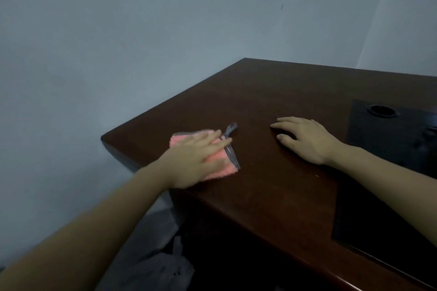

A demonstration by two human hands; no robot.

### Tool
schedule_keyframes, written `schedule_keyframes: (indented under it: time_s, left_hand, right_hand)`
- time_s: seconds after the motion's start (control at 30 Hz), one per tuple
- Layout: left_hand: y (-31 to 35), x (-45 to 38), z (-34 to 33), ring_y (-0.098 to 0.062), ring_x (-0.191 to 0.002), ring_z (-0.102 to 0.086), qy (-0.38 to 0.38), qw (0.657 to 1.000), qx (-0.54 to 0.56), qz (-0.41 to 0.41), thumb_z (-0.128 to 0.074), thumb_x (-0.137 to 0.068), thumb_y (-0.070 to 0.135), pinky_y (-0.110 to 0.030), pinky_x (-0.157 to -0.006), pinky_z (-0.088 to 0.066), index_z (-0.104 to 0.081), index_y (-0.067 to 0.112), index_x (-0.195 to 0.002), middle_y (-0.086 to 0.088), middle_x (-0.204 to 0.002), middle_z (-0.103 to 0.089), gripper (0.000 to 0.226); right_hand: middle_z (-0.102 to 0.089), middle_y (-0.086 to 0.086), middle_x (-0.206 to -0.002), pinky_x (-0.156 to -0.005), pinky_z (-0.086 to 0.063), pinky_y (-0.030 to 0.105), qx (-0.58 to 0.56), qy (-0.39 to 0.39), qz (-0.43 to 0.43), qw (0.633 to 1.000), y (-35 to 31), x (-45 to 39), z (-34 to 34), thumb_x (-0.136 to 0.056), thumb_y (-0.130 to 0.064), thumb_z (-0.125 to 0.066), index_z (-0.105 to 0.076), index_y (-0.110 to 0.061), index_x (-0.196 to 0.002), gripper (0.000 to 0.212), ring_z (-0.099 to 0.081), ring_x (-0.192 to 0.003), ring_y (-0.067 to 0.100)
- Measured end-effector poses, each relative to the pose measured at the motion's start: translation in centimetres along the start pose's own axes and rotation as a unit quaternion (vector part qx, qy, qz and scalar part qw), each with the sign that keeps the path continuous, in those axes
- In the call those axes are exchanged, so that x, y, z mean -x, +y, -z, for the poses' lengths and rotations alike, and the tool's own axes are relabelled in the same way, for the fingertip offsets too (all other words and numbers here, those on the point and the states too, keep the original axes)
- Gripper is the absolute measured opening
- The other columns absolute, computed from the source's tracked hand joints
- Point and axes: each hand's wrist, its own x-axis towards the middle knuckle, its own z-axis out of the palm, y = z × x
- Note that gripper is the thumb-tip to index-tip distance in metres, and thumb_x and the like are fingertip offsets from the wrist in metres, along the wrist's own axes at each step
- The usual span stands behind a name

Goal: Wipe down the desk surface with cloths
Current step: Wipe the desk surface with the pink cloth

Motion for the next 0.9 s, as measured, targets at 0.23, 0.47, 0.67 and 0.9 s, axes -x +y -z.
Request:
schedule_keyframes:
  time_s: [0.23, 0.47, 0.67, 0.9]
  left_hand:
    - [-5.2, -8.5, 0.2, -0.018, -0.157, 0.002, 0.010, 0.994, -0.004, 0.108, 0.000, -0.078, 0.086, -0.048, -0.126, -0.006, -0.001, 0.044, -0.159, 0.004, -0.170, 0.003, 0.092]
    - [-1.0, -6.2, 0.0, -0.017, -0.156, 0.006, -0.001, 0.998, -0.006, 0.057, -0.004, -0.091, 0.078, -0.044, -0.127, -0.001, 0.002, 0.045, -0.158, 0.007, -0.169, 0.007, 0.075]
    - [5.6, 0.1, -1.3, -0.006, -0.152, 0.016, 0.002, 0.996, -0.028, -0.083, -0.003, -0.094, 0.075, -0.037, -0.125, 0.007, 0.005, 0.048, -0.156, 0.017, -0.161, 0.018, 0.068]
    - [3.0, -3.2, -0.1, -0.010, -0.155, 0.009, -0.011, 0.999, 0.007, -0.030, -0.018, -0.097, 0.071, -0.038, -0.126, 0.004, 0.000, 0.051, -0.156, 0.015, -0.167, 0.009, 0.065]
  right_hand:
    - [-0.034, -0.008, -0.162, -0.121, -0.021, 0.056, -0.002, 0.016, 0.013, 1.000, 0.5, -0.4, -0.5, -0.106, -0.048, -0.038, -0.041, -0.038, -0.151, 0.047, -0.030, -0.149, 0.018]
    - [-0.034, -0.006, -0.161, -0.121, -0.022, 0.055, -0.010, 0.022, 0.005, 1.000, 0.6, -0.2, -0.3, -0.105, -0.047, -0.040, -0.042, -0.033, -0.151, 0.048, -0.032, -0.147, 0.020]
    - [-0.034, 0.000, -0.161, -0.118, -0.030, 0.054, -0.047, 0.075, 0.005, 0.996, 0.5, 0.2, -0.4, -0.104, -0.041, -0.046, -0.046, -0.024, -0.149, 0.048, -0.034, -0.146, 0.024]
    - [-0.043, -0.001, -0.156, -0.118, -0.031, 0.054, -0.056, 0.125, 0.001, 0.991, 1.2, 1.2, 0.1, -0.106, -0.038, -0.044, -0.050, -0.024, -0.146, 0.043, -0.037, -0.145, 0.020]
